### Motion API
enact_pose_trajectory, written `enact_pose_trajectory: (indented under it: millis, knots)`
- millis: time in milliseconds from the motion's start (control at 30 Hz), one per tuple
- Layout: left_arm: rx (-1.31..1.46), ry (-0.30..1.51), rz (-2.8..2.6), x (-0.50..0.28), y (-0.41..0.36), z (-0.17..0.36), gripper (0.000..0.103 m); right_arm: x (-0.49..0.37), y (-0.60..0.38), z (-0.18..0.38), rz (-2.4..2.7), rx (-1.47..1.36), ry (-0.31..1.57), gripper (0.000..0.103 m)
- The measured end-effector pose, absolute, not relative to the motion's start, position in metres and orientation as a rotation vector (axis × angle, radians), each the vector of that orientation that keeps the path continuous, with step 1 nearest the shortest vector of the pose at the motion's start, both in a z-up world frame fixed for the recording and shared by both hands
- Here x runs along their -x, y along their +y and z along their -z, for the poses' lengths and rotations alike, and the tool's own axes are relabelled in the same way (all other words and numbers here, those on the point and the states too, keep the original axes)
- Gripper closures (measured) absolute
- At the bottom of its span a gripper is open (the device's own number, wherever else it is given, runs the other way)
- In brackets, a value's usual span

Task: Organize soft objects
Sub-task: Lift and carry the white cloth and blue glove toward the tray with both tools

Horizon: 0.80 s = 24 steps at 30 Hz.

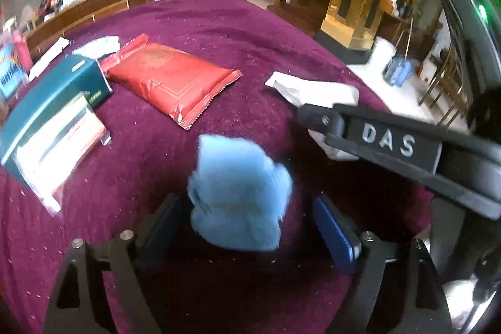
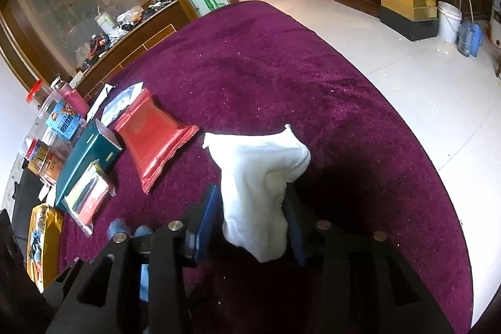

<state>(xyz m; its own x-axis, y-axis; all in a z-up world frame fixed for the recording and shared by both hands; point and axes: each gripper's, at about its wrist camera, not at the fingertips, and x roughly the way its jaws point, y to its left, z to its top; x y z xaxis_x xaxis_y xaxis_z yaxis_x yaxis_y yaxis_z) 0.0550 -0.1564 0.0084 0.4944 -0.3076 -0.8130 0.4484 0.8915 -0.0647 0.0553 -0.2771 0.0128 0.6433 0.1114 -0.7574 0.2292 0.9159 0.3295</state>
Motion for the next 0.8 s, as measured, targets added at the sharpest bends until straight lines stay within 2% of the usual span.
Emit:
enact_pose_trajectory:
  millis: [33, 67, 233, 400, 667, 800]
  knots:
    - [-0.175, 0.94, 0.449, -0.053, -0.156, -0.01, 0.037, -0.056, -0.276, -0.013, 0.066, -0.414, 0.874, 0.056]
    - [-0.186, 0.935, 0.446, -0.049, -0.152, -0.011, 0.059, -0.057, -0.273, -0.013, 0.065, -0.402, 0.873, 0.055]
    - [-0.137, 0.916, 0.457, -0.029, -0.119, -0.032, 0.059, -0.058, -0.27, -0.013, 0.065, -0.377, 0.869, 0.055]
    - [-0.084, 0.866, 0.451, 0.01, -0.08, -0.061, 0.059, -0.054, -0.277, -0.012, 0.082, -0.393, 0.864, 0.075]
    - [0.011, 0.856, 0.396, 0.07, -0.018, -0.072, 0.058, -0.048, -0.293, -0.007, 0.073, -0.492, 0.837, 0.083]
    - [0.074, 0.852, 0.374, 0.095, 0.015, -0.073, 0.058, -0.046, -0.297, -0.006, 0.048, -0.52, 0.852, 0.083]
